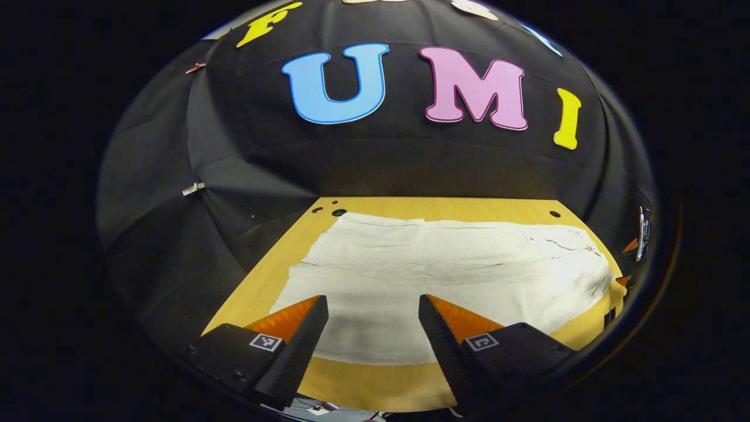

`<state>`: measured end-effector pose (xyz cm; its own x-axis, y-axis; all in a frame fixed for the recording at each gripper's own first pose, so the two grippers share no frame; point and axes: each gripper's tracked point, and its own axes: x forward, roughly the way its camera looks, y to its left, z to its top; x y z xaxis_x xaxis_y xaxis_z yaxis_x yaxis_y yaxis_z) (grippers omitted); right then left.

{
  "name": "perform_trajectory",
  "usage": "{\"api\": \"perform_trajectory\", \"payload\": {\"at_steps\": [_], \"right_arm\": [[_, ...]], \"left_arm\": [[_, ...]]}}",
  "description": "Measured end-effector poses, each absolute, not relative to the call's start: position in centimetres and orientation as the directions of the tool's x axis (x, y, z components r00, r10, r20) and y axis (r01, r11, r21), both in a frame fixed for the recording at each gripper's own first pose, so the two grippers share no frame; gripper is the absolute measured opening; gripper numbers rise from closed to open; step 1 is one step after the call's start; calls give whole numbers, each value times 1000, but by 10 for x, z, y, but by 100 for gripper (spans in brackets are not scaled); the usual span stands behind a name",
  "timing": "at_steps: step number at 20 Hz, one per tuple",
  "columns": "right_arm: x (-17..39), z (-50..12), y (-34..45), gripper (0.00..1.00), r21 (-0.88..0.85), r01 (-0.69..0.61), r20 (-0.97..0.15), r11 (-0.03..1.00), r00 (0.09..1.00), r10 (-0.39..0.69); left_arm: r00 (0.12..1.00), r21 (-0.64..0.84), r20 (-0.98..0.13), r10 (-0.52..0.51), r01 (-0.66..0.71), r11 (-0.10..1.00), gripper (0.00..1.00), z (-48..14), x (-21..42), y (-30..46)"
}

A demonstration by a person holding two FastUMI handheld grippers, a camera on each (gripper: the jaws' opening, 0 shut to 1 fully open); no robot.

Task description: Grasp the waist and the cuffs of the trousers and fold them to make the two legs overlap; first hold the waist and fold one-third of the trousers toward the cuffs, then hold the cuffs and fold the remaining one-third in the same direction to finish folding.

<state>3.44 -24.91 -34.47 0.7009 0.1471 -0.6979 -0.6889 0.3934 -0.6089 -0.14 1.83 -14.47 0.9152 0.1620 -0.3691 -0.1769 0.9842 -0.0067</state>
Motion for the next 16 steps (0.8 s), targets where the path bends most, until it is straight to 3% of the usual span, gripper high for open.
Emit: {"api": "perform_trajectory", "payload": {"at_steps": [4,5,13,15,16], "right_arm": [[43,-367,-246,96,-621,-727,-717,292,678,164],[45,-367,-246,90,-624,-725,-714,292,681,166],[60,-369,-232,90,-712,-680,-664,174,733,147],[58,-375,-231,84,-696,-696,-683,173,717,139],[61,-374,-230,73,-707,-688,-674,164,726,136]], "left_arm": [[904,-7,-381,193,-211,977,97,-144,-13,23],[902,10,-374,214,-227,974,97,-143,-16,27],[866,-37,-413,281,-324,945,99,-163,-21,48],[862,-42,-420,284,-331,943,99,-166,-21,48],[861,-34,-420,286,-330,943,99,-167,-20,49]]}}
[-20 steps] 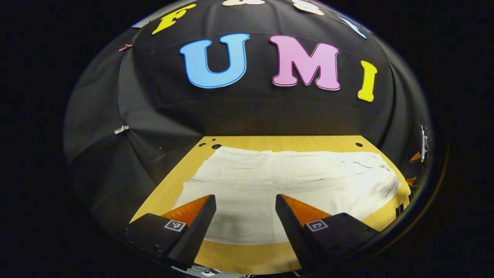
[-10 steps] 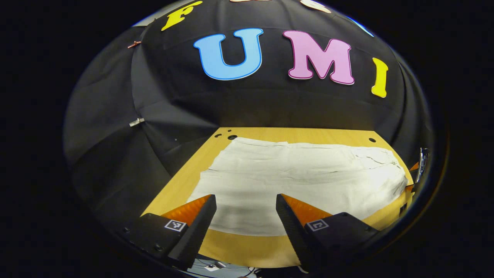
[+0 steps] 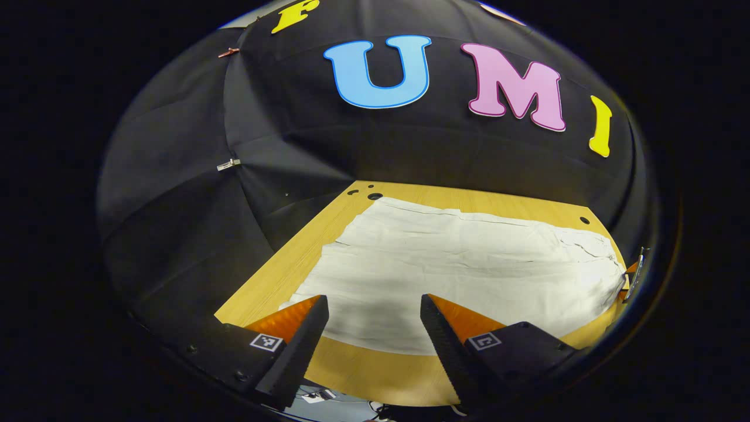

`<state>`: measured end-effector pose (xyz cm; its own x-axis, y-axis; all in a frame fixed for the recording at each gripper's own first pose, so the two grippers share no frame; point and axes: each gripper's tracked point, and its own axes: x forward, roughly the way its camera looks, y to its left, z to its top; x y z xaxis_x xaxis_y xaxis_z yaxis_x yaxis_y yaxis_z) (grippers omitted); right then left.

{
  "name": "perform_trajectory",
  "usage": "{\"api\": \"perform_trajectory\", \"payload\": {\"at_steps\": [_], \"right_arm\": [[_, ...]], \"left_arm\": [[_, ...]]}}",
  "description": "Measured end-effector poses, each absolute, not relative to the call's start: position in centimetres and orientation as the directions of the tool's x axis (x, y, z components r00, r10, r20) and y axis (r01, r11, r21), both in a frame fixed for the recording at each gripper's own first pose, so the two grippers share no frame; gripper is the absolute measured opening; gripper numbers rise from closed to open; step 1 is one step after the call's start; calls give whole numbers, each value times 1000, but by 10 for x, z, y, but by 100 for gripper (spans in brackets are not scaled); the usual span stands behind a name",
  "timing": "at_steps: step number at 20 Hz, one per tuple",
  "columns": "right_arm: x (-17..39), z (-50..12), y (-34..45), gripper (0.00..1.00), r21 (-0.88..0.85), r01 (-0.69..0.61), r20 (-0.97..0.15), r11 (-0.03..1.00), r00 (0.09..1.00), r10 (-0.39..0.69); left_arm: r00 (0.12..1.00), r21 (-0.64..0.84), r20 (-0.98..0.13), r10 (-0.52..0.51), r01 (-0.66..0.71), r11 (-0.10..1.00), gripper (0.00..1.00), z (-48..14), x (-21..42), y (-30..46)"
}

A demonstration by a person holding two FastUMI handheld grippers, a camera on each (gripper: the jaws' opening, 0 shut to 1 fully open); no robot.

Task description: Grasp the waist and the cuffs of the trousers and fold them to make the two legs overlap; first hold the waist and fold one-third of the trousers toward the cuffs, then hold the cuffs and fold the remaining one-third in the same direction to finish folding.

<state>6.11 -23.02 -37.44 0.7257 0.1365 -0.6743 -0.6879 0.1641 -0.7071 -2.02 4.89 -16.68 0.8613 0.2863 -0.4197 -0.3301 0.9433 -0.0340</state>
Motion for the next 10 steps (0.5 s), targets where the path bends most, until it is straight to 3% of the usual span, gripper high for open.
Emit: {"api": "perform_trajectory", "payload": {"at_steps": [3,4,6,10], "right_arm": [[61,-381,-230,58,-694,-704,-696,152,709,112],[69,-386,-232,39,-698,-700,-694,147,713,102],[72,-388,-231,28,-704,-695,-689,147,718,98],[74,-388,-231,20,-693,-702,-699,161,710,85]], "left_arm": [[865,72,-371,339,-338,939,98,-167,-19,64],[872,147,-339,353,-321,936,98,-164,-16,73],[871,297,-329,365,-272,915,98,-170,-16,91],[869,422,-334,365,-208,882,98,-185,-16,125]]}}
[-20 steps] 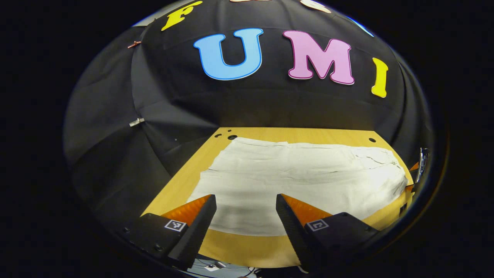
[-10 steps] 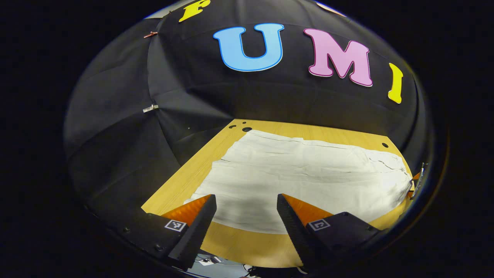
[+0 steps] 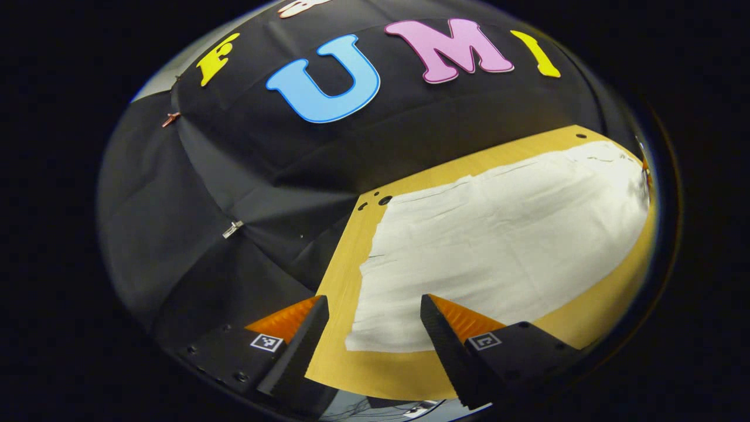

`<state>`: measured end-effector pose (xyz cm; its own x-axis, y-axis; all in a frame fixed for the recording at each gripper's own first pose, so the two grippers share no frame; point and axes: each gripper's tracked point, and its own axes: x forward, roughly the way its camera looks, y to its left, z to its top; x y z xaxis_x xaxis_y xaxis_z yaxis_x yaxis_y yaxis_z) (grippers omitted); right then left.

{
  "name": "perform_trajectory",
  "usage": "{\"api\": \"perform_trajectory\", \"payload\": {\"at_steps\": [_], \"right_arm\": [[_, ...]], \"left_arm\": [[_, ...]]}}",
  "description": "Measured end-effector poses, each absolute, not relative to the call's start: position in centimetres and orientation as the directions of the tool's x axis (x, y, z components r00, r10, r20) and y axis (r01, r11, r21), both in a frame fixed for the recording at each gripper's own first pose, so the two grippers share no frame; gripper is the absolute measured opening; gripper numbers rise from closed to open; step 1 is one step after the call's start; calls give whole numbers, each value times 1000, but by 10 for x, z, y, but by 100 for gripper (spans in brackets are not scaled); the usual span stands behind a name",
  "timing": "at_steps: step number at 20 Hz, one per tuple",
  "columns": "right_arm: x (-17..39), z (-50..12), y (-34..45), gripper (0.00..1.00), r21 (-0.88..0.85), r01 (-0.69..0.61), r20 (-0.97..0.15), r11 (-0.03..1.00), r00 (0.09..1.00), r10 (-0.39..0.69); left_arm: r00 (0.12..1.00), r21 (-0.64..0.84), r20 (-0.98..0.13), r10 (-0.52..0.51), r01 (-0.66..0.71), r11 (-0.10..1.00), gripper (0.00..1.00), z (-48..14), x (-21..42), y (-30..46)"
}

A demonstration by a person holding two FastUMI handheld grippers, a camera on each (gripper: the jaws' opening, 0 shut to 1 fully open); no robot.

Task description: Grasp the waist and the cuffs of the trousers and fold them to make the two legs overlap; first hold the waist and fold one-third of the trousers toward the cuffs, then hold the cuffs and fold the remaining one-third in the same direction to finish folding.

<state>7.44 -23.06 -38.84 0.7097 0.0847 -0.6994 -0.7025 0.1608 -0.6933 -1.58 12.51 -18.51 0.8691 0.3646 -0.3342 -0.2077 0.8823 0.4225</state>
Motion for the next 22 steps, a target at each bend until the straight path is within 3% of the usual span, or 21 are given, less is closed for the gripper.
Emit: {"api": "perform_trajectory", "payload": {"at_steps": [1,2,4,10,13,17,19,22], "right_arm": [[71,-386,-230,10,-685,-710,-708,166,702,77],[72,-387,-231,17,-670,-721,-719,177,689,84],[73,-387,-232,10,-632,-745,-747,212,659,87],[72,-387,-229,7,-575,-792,-792,204,602,102],[71,-384,-229,7,-586,-790,-790,178,607,93],[70,-383,-230,7,-602,-779,-780,173,620,78],[70,-382,-229,7,-601,-780,-780,177,620,81],[70,-382,-229,7,-609,-774,-775,172,627,80]], "left_arm": [[868,463,-339,363,-182,868,98,-190,-14,133],[863,512,-353,361,-144,847,98,-198,-15,139],[852,602,-389,351,-53,797,98,-216,-17,155],[798,737,-548,250,320,595,98,-277,-12,188],[755,759,-614,229,486,433,98,-303,-16,202],[734,759,-645,212,583,291,98,-325,-8,214],[734,756,-653,187,615,225,93,-323,1,213],[715,731,-681,159,649,208,92,-324,19,210]]}}
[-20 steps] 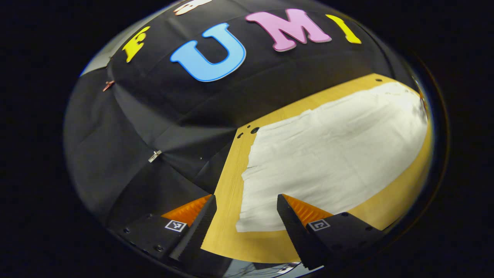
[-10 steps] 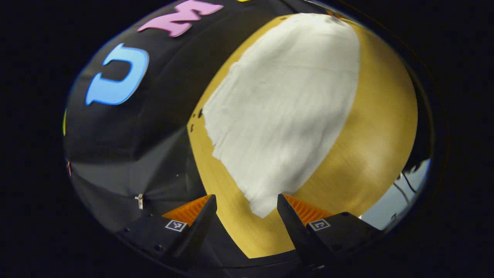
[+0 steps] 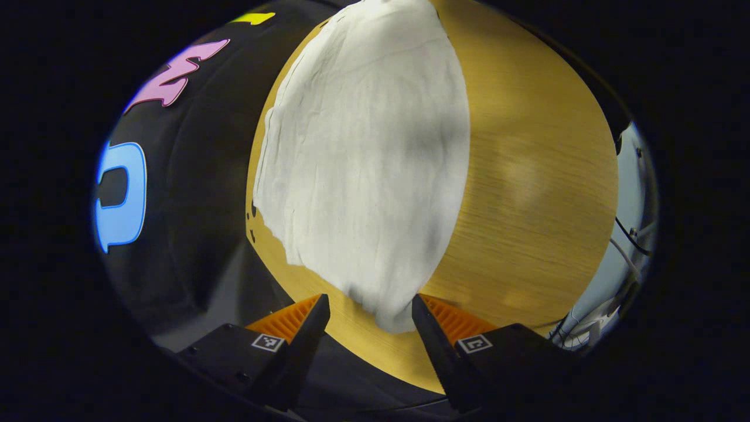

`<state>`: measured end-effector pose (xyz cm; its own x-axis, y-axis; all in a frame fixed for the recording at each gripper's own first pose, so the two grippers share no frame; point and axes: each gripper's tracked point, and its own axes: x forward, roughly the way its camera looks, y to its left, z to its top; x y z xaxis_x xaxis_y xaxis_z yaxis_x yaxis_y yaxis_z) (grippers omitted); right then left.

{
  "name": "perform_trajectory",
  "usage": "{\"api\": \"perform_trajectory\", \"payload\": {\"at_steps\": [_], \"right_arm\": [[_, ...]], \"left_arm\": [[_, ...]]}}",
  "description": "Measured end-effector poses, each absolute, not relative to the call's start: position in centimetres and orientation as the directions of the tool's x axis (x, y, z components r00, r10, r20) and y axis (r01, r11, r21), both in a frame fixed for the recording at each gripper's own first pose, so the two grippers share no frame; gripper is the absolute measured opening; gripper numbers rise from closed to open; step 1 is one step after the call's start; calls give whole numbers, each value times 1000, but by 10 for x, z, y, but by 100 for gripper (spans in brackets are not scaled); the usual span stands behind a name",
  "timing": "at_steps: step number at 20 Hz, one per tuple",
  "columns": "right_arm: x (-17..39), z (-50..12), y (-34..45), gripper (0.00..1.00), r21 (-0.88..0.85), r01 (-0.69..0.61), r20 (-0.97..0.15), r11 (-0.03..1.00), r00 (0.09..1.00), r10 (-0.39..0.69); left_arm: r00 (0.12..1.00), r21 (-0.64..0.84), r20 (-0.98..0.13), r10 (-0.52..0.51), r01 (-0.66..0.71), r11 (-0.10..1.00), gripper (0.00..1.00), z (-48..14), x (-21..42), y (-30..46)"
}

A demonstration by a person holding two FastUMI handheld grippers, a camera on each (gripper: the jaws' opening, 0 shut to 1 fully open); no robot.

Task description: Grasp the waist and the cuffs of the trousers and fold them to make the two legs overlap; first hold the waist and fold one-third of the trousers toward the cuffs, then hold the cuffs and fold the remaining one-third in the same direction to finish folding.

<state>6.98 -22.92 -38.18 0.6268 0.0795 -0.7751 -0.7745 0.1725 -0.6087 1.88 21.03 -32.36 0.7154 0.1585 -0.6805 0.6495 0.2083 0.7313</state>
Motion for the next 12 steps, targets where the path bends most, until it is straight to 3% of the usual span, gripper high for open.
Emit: {"api": "perform_trajectory", "payload": {"at_steps": [1,5,7,8,9,10,12], "right_arm": [[69,-381,-229,7,-614,-772,-772,166,631,76],[71,-382,-230,7,-632,-762,-761,144,645,69],[71,-381,-231,7,-651,-750,-749,122,660,62],[70,-381,-230,6,-656,-746,-745,118,665,59],[70,-381,-231,7,-657,-744,-744,118,666,56],[71,-381,-231,7,-658,-744,-744,119,667,53],[72,-381,-233,7,-661,-740,-742,127,669,39]], "left_arm": [[705,719,-692,156,658,222,90,-325,23,210],[682,699,-713,161,673,242,68,-330,41,208],[677,697,-715,175,671,251,48,-336,43,206],[678,700,-712,181,668,253,30,-338,43,204],[681,705,-708,187,663,252,29,-340,42,204],[686,711,-702,191,658,249,10,-342,41,203],[692,719,-694,200,653,237,6,-340,43,205]]}}
